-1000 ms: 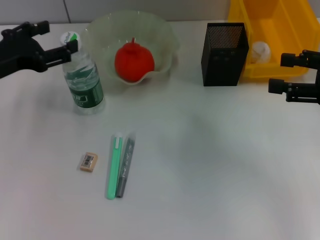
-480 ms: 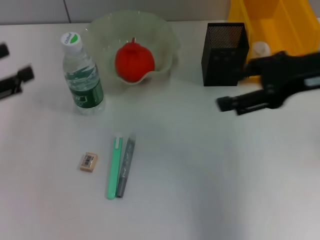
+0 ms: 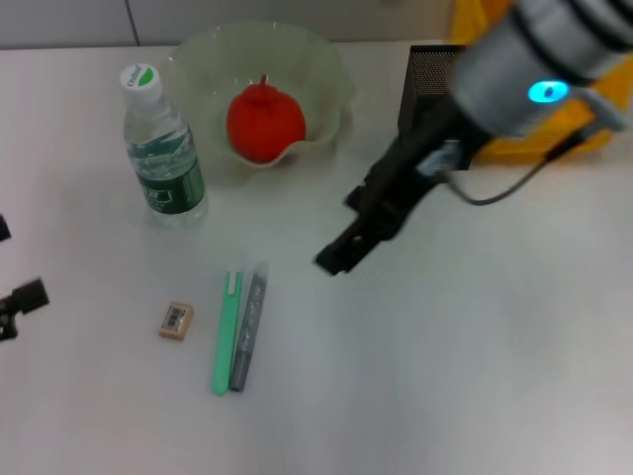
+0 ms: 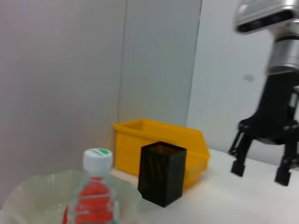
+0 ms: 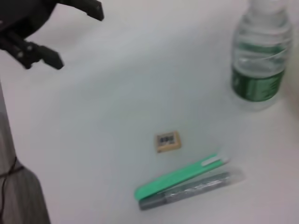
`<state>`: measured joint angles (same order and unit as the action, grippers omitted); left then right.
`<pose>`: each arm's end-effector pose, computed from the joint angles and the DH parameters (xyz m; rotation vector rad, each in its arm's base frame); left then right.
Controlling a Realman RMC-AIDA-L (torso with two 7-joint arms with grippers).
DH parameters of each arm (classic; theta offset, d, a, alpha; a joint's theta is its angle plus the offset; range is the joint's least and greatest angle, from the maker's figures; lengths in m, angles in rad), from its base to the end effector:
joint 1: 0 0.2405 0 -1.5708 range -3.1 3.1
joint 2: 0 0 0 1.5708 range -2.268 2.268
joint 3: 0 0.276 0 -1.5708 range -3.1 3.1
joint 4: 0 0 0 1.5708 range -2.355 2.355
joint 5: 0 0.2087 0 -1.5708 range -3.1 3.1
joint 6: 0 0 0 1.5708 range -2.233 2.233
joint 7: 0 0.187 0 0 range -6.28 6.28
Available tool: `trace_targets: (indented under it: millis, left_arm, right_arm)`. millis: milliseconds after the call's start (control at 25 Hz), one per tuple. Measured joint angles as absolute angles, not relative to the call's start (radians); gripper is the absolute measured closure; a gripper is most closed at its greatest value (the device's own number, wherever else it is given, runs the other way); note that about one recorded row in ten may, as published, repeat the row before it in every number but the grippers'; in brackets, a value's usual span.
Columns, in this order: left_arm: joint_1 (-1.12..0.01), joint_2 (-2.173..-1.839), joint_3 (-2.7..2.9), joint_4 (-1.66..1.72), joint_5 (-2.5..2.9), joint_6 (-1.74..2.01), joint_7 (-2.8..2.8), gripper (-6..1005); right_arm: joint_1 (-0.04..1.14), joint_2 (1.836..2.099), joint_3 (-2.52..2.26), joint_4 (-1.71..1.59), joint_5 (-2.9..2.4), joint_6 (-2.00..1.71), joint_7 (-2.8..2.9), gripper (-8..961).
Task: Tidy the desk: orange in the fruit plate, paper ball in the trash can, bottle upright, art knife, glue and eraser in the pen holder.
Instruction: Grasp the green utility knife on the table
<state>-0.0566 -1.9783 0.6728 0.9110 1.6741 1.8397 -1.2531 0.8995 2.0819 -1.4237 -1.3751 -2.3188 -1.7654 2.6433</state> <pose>-0.3350 0.2308 0.0661 -2.4684 -0.4932 -0.7823 0.0726 0.3537 -0.0683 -2.9815 0.6669 -0.4084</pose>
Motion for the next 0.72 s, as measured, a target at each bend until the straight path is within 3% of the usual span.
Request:
trace_targets:
  millis: [40,360,720]
  left_arm:
    - [-0.049,-1.978,0.67,0.91,1.675,1.849,-1.245,140]
    - [-0.038,-1.981,0.666,0.9,1.701,1.854,-1.241,139]
    - [-0.062,-1.997,0.656,0.896,1.743,1.839,-1.241,139]
  right_arm:
    - [0.969,2.084,-1.462,-1.301,-2.321,-1.747,2.686,143]
    - [1.129,2.091,-1.639,-1.04,-2.323,-1.552,2.779,144]
    - [1.134,2.092,-1.846,-0.912,-2.206,-1.262,2.809,144]
